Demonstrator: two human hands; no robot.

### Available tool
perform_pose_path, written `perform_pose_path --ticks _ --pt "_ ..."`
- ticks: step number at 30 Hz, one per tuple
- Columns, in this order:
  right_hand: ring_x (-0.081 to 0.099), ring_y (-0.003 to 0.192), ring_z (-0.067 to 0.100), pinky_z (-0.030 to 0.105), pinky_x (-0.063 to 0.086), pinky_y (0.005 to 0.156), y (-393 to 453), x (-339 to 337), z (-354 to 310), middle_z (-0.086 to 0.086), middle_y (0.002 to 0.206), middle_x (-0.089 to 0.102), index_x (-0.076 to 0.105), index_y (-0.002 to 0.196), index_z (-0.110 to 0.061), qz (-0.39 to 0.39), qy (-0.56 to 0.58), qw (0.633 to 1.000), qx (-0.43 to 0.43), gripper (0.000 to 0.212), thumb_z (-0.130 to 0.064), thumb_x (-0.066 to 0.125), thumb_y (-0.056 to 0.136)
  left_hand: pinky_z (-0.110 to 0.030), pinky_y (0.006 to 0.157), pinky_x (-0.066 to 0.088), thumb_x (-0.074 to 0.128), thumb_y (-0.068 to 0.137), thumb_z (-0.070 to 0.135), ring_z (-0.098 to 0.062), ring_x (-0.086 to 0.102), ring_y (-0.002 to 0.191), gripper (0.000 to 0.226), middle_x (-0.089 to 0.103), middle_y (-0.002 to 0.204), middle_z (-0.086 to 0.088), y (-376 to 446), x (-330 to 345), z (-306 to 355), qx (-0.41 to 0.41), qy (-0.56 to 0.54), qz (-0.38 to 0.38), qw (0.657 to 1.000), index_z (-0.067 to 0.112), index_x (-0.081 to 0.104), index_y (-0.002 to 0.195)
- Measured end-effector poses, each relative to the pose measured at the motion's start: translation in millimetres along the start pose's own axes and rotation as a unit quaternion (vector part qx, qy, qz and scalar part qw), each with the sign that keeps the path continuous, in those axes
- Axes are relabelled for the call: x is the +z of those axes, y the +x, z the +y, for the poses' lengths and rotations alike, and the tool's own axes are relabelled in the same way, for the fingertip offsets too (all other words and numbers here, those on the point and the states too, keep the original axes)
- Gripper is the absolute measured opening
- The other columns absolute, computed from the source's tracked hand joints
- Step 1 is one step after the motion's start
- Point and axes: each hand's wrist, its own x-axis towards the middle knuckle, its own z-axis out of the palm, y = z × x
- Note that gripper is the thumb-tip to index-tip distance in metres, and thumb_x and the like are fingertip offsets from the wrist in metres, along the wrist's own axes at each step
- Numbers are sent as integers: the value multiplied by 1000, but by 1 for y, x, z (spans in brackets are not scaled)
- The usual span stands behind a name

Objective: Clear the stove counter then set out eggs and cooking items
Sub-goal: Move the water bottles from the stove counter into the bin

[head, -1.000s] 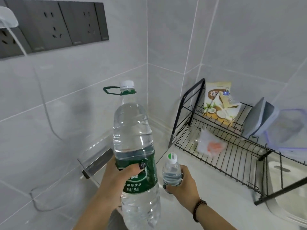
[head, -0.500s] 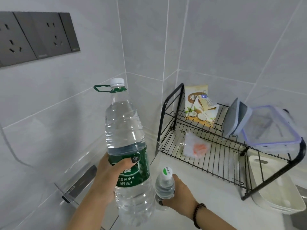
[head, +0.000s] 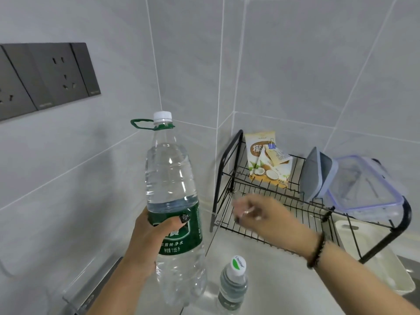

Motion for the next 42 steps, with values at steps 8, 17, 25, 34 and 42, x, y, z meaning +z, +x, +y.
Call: perform_pose_path --ticks 8,17,25,34,42 --pt "67 97 21 43 56 88 93 -35 -119 1 102 67 62 113 -17 128 163 973 -98 28 -25 68 87 -47 76 58 80 31 32 -37 72 85 81 74 92 -14 35 -8 18 15 16 -21 1000 15 64 109" --pt "64 71 6 35 57 79 166 -25 -147 5 101 69 66 112 -12 29 255 964 -71 27 -25 68 88 -46 76 58 83 31 31 -33 72 87 83 75 94 -10 78 -19 20 35 33 -35 998 18 63 111" --pt "59 78 16 30 50 64 197 -11 -146 17 91 63 64 101 -13 105 262 951 -129 19 -18 71 84 -34 73 58 85 31 30 -25 72 91 89 73 101 -6 126 -20 16 90 60 -21 994 20 59 116" --pt "66 98 25 46 51 93 226 1 -133 8 104 70 64 110 -9 145 167 949 -224 35 -12 76 77 -32 87 55 92 45 23 -13 67 104 84 70 110 5 202 -21 7 196 121 -8 973 15 55 121" --pt "66 98 21 39 52 94 253 14 -94 0 99 67 61 103 -16 131 138 959 -212 37 -3 78 73 -54 92 52 97 40 44 -26 66 106 91 69 109 -7 249 -35 -32 172 184 -15 968 15 58 117"
